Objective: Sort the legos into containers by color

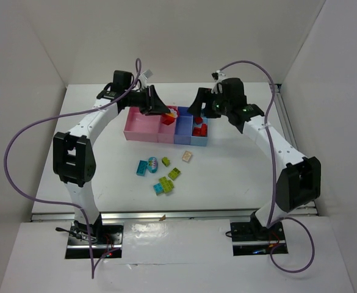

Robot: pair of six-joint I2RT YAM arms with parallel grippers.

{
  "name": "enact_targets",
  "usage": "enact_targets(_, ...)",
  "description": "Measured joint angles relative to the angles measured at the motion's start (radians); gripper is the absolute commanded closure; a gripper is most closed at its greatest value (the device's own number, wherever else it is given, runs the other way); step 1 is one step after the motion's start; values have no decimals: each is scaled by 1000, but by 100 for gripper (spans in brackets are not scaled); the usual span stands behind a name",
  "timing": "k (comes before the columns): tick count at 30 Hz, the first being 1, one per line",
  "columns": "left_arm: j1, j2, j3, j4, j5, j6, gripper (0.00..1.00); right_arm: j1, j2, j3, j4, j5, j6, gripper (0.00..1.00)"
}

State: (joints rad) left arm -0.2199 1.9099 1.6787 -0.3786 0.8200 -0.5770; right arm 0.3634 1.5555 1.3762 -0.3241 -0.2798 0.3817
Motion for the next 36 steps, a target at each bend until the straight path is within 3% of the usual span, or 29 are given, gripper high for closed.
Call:
enact_targets(10,-2,6,1,55,162,1,100,-4,90,1,129,-356,42,16)
enact_targets(21,-2,6,1,156,229,-53,100,-13,109,-18,253,-493,127,16)
enact_targets(25,-2,6,1,171,193,-72,100,-13,98,-56,273,-467,181,16)
enact_targets(30,-3,6,1,163,70,-104,100,-2,22,-127,252,-300,222,13)
enact_targets(36,-24,4,4,77,-111,-106,100,51,-12,-81,216,-136,224,13)
